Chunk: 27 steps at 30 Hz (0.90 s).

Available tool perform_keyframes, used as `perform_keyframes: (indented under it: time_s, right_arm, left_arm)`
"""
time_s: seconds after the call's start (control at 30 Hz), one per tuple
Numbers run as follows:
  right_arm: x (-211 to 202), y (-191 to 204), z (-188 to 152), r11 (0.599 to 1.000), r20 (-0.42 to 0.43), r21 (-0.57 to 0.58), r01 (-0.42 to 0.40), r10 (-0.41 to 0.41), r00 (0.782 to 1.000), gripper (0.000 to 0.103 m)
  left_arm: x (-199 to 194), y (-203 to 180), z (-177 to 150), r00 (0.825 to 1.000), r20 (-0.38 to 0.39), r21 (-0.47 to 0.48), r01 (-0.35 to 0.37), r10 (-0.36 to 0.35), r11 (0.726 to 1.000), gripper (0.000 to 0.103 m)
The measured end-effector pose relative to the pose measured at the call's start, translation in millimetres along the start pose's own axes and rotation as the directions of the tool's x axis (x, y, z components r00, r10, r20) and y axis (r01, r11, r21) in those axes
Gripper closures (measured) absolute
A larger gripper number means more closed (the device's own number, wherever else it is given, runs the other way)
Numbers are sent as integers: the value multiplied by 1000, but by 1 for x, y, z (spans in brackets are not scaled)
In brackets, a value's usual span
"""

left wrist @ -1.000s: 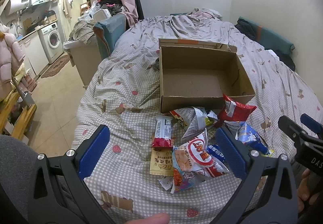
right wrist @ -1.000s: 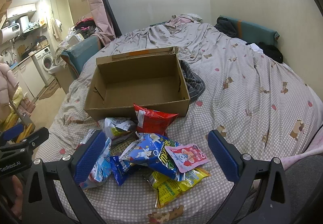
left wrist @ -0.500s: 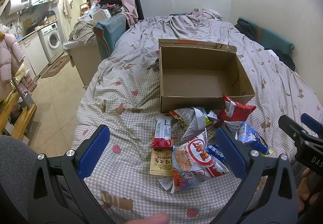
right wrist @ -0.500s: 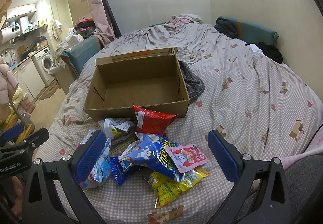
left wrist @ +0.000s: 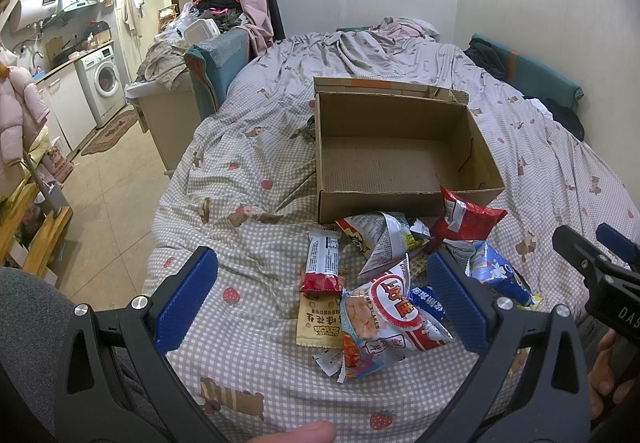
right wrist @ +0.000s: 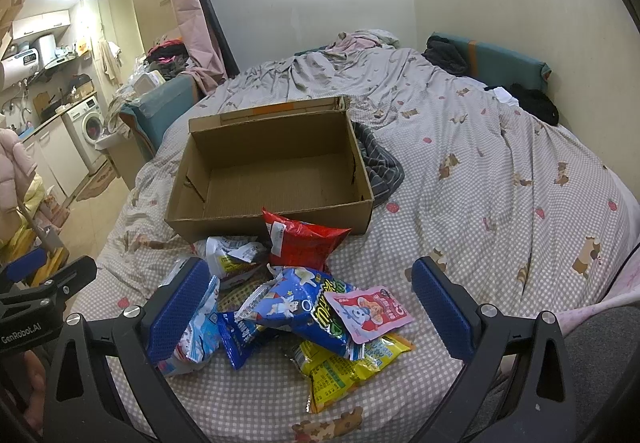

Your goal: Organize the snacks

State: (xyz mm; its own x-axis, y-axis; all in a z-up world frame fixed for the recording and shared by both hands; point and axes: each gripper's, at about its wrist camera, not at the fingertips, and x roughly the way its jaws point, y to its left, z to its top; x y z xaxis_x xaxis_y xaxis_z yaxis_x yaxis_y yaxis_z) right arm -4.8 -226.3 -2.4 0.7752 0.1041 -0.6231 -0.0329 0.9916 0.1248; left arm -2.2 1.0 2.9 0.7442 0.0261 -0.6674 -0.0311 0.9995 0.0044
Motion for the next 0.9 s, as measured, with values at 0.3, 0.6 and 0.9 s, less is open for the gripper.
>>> perform_keyframes:
  time_s: [0.3,0.6,0.9]
  right_arm:
    - [-2,-2,1,1000,4,-1,3,-3,1000,0]
    - [-1,-2,1,1000,3,0,3,-3,1000,0]
    - [-3,-13,21,997,-44,43,-59,61,997,0]
  left_arm:
    - [0,0,0,1000,0,0,-1,1,1000,0]
    - [0,0,0,1000,1,0,-1,1,1000,0]
    - [4,8,15,998,-68,-10,-16,15,1000,0]
